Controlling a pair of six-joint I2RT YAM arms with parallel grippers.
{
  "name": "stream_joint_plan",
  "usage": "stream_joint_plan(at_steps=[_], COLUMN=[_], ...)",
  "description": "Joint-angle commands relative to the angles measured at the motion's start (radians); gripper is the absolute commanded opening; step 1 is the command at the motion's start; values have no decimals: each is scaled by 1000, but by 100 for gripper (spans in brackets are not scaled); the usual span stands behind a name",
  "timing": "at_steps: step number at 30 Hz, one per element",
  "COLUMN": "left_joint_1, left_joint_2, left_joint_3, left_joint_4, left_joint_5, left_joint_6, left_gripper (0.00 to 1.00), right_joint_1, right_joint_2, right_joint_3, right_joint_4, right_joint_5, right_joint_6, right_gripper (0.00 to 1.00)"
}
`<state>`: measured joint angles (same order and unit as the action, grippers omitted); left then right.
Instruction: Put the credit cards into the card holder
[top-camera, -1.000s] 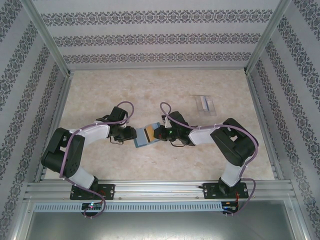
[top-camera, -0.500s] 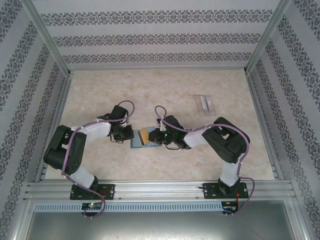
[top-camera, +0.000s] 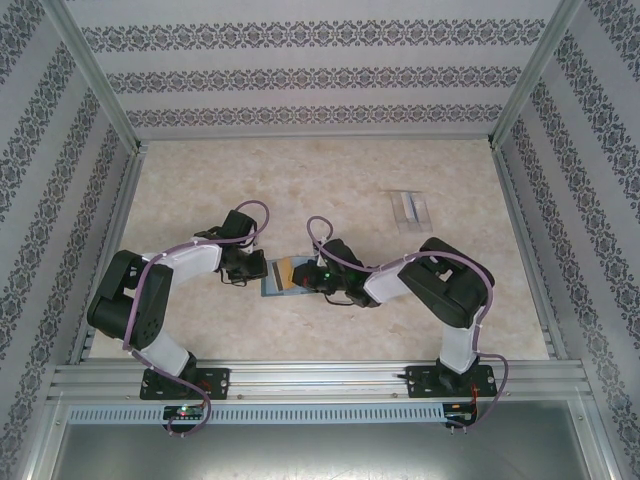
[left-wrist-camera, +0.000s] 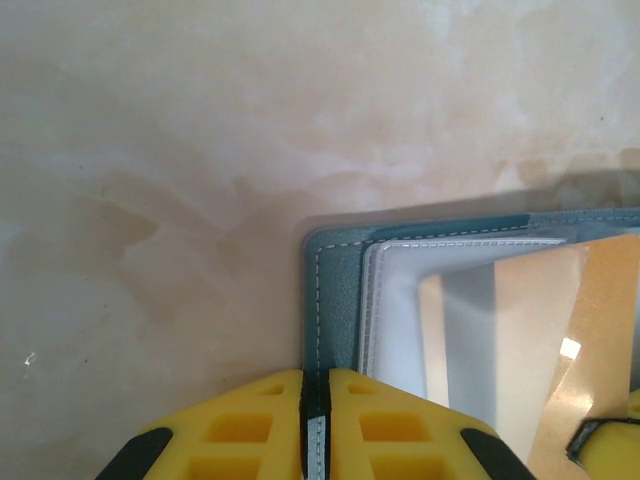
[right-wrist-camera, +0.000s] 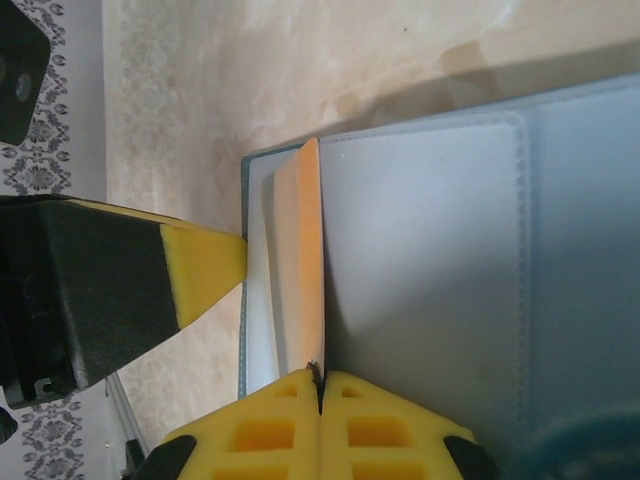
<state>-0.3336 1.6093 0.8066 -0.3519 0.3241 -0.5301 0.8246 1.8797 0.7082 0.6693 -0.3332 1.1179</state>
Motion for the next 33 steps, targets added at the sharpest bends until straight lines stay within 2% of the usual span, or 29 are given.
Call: stream_joint_plan(at_steps=[1,5,9,14,19,25,29,33], left_joint_1=[-21,-22,-21,-19,-19,-21,-20,-19], left_joint_2=[64,61,56,43,44,57,60,51], left_joint_3=[-20,-27,-24,-34,-43,-37,-28,-38], left_joint_4=[42,51,32,44,73,71,61,79], left_joint_5=[31,29,10,2,22,41,38,47], left_joint_6=[16,5,6,2,-11,-8,-6,-16], left_gripper=[13,13,13,13,13,13,12,12], right_joint_1=[52,76,70,59,63,71,75,83], right_joint_2=[36,38,-41,-116,-74,-6,10,20], right_joint_3=[2,4,-4,-5,28,87,121,146], right_joint_4=[11,13,-133,-251,-256,-256,-286,-306], right_joint_5=[59,83,149,176,152,126,115,100], right_joint_6=[41,83,2,-80,-85,-86,-97,-114], right_gripper=[0,5,20,25,20,19,9,6])
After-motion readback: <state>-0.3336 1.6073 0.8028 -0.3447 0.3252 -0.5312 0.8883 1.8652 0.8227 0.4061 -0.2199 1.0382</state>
